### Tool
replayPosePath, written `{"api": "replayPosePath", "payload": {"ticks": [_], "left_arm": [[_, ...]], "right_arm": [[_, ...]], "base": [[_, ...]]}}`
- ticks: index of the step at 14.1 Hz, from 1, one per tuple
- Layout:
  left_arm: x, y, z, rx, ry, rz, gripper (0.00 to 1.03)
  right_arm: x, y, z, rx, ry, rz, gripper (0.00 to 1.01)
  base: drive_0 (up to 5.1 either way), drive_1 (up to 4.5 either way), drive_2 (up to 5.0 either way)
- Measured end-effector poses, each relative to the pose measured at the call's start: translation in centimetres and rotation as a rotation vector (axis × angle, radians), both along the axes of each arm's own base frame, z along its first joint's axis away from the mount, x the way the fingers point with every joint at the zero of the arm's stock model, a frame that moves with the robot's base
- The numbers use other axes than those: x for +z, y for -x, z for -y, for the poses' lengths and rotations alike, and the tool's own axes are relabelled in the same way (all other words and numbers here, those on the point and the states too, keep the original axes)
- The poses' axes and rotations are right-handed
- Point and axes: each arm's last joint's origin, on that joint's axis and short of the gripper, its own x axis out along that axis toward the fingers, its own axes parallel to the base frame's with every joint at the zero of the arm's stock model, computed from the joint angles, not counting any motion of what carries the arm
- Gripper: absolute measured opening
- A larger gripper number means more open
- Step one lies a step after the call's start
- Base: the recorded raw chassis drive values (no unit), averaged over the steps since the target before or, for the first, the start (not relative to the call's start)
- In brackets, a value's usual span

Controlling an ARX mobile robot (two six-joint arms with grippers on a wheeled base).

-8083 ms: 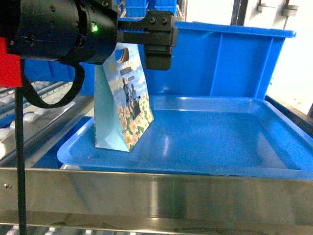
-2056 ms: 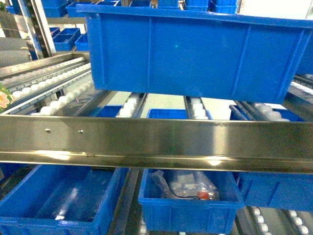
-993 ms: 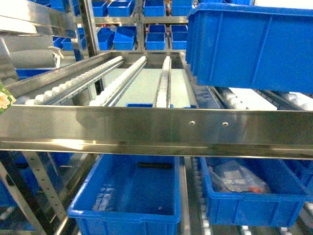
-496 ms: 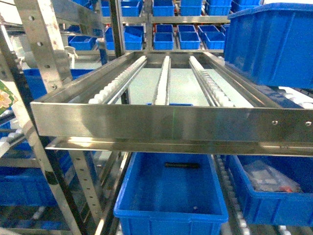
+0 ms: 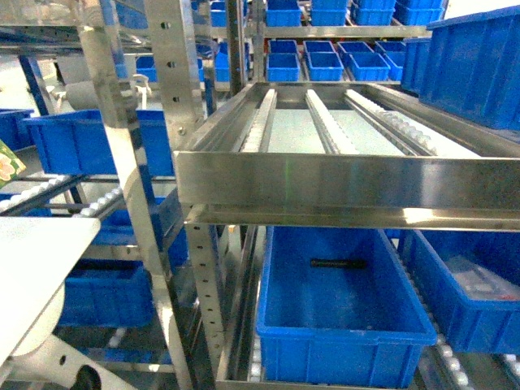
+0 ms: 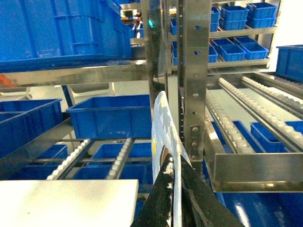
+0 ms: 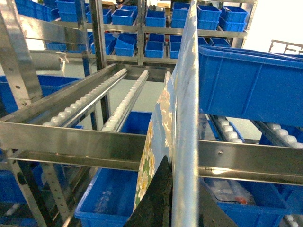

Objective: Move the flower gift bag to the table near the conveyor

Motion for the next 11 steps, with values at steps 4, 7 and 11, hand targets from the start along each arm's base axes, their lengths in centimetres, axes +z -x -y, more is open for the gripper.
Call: {"api": "replayPosePath", "payload": {"ticks": [4, 7, 11], "left_arm": [[0.00, 0.00, 0.01, -0.002, 0.000, 0.000, 0.02], [0.01, 0.01, 0.01, -0.002, 0.000, 0.000, 0.02], [0.03, 0.03, 0.00, -0.002, 0.001, 0.002, 0.02]], "right_arm": [[-0.01, 0.00, 0.00, 0.000, 0.000, -0.001, 0.02], [-0.02, 0.00, 0.00, 0.000, 0.000, -0.002, 0.02], [-0.01, 0.00, 0.00, 0.000, 0.000, -0.002, 0.02]], "base": [[-4.0, -0.34, 4.6], [-4.5, 0.25, 4.1], [-4.6, 0.54, 4.0]]}}
